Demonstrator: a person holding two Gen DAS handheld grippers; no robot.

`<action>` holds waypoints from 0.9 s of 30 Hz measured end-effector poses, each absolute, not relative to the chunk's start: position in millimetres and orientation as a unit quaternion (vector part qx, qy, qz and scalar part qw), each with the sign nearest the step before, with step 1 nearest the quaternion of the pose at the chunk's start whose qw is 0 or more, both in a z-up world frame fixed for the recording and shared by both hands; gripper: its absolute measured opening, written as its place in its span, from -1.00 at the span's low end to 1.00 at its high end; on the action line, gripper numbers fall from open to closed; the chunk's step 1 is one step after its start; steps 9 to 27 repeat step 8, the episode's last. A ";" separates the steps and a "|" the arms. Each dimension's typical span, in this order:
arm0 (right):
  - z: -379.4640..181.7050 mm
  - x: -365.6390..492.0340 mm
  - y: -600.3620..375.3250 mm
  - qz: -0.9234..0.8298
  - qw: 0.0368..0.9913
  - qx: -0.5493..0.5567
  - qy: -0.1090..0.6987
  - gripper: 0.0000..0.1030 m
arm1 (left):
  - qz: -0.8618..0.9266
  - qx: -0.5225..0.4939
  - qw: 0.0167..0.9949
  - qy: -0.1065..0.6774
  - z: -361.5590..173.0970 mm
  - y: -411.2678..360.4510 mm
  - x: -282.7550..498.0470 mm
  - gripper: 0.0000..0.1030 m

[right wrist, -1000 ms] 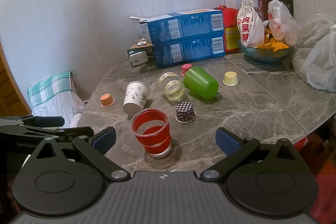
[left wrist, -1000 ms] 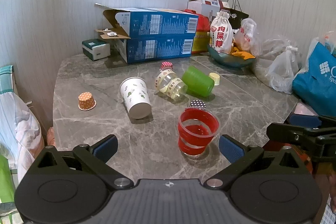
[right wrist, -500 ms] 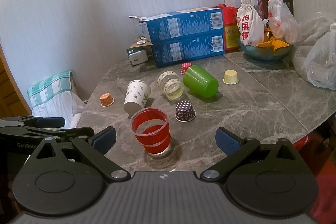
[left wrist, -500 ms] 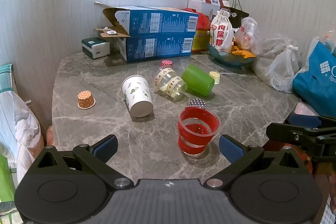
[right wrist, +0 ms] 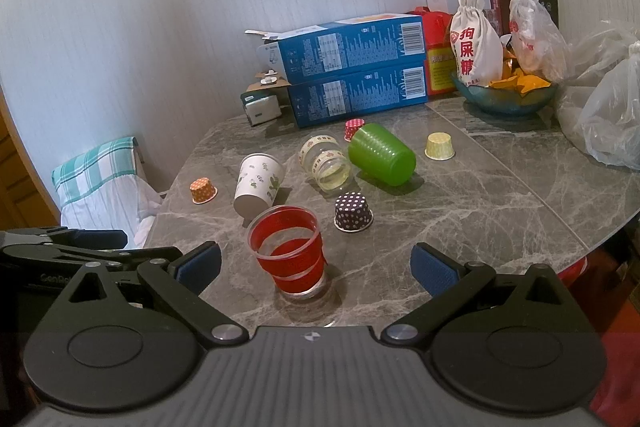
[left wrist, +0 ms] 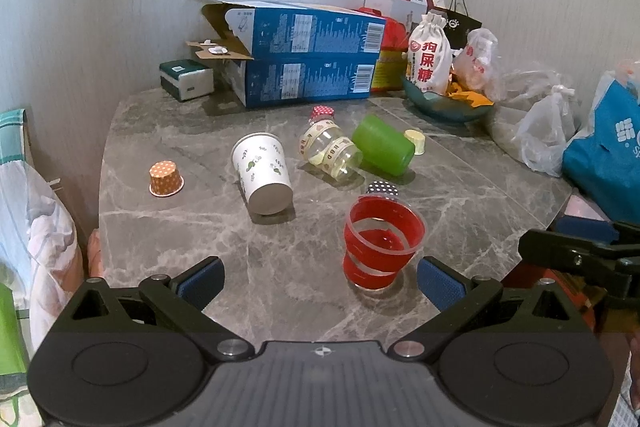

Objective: Flip cup upright

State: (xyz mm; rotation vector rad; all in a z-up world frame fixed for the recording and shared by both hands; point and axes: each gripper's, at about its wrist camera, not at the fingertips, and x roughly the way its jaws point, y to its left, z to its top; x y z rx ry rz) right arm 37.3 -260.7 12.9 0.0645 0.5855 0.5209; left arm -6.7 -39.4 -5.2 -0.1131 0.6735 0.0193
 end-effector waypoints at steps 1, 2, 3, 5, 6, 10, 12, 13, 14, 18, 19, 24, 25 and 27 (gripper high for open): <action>12.3 36.1 -260.3 0.254 0.926 0.030 0.277 0.98 | 0.010 -0.054 0.943 0.329 -4.8 -39.2 -5.9 1.00; 12.0 34.3 -259.3 0.254 0.929 0.025 0.267 0.98 | 0.008 -0.053 0.944 0.327 -4.8 -38.9 -5.8 1.00; 11.2 32.8 -258.1 0.255 0.931 0.021 0.259 0.98 | 0.004 -0.054 0.944 0.326 -5.0 -38.5 -5.5 1.00; 10.0 30.1 -254.6 0.259 0.934 0.011 0.245 0.98 | -0.003 -0.057 0.943 0.327 -6.3 -38.1 -4.0 1.00; 9.2 30.2 -253.2 0.262 0.934 0.010 0.242 0.98 | -0.003 -0.057 0.944 0.326 -7.2 -37.9 -3.5 1.00; 5.7 33.0 -250.2 0.270 0.930 0.013 0.248 0.98 | -0.005 -0.054 0.945 0.322 -8.4 -37.8 -3.5 1.00; 5.7 33.0 -250.2 0.270 0.930 0.013 0.248 0.98 | -0.005 -0.054 0.945 0.322 -8.4 -37.8 -3.5 1.00; 5.7 33.0 -250.2 0.270 0.930 0.013 0.248 0.98 | -0.005 -0.054 0.945 0.322 -8.4 -37.8 -3.5 1.00; 5.7 33.0 -250.2 0.270 0.930 0.013 0.248 0.98 | -0.005 -0.054 0.945 0.322 -8.4 -37.8 -3.5 1.00; 5.7 33.0 -250.2 0.270 0.930 0.013 0.248 0.98 | -0.005 -0.054 0.945 0.322 -8.4 -37.8 -3.5 1.00; 5.7 33.0 -250.2 0.270 0.930 0.013 0.248 0.98 | -0.005 -0.054 0.945 0.322 -8.4 -37.8 -3.5 1.00; 5.7 33.0 -250.2 0.270 0.930 0.013 0.248 0.98 | -0.005 -0.054 0.945 0.322 -8.4 -37.8 -3.5 1.00; 5.7 33.0 -250.2 0.270 0.930 0.013 0.248 0.98 | -0.005 -0.054 0.945 0.322 -8.4 -37.8 -3.5 1.00; 5.7 33.0 -250.2 0.270 0.930 0.013 0.248 0.98 | -0.005 -0.054 0.945 0.322 -8.4 -37.8 -3.5 1.00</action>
